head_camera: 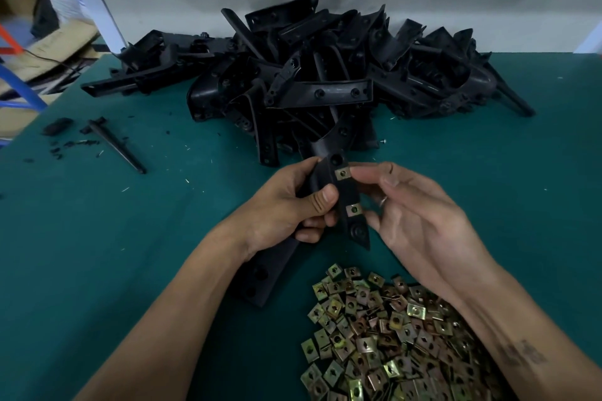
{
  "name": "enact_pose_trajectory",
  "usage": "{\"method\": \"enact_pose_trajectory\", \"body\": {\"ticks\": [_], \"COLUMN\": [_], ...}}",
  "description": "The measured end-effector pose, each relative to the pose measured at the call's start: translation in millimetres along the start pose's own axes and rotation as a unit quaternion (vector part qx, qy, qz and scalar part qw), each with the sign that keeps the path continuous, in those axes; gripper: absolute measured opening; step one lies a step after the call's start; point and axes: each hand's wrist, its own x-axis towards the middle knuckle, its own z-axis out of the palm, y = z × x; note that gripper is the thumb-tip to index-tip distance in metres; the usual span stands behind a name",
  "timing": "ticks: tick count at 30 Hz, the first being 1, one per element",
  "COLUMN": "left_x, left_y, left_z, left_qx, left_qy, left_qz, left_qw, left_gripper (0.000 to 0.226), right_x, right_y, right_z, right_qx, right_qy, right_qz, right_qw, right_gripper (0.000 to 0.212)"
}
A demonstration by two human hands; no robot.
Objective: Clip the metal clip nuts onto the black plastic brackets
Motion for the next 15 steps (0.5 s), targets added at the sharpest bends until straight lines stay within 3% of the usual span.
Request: {"method": "enact_pose_trajectory", "body": {"ticks": [2,5,8,11,15], "left_x": [-1,-3,-2,-1,-12], "left_y": [2,14,31,30,5], "left_z": [2,16,51,104,203], "left_qx": [-0.013,-0.057,-0.077,-0.046,0.097], "left_qy": [0.040,0.146,0.204,0.177,0.054], "left_qz": [0.018,0.095,0.151,0.165,0.137], "left_qw": [0.999,0.983,0.964,0.969,0.984], "left_gripper": [0.039,0.017,0.027,0.029,0.017], "right_x": [1,-4,-33,-80,-163], "right_y": [1,-9,-18,-22,-41], "right_z": [-3,4,23,41,29], "right_qx": [-0.032,-0.120,-0.270,-0.305,-0.255], "right_qy": [-0.024,0.016,0.013,0.113,0.293], "right_qz": [0.000,0.002,0.012,-0.068,-0.124], "right_qw": [0.999,0.993,0.963,0.943,0.913], "right_gripper": [0.035,0.035,0.027,0.016,0.012]}}
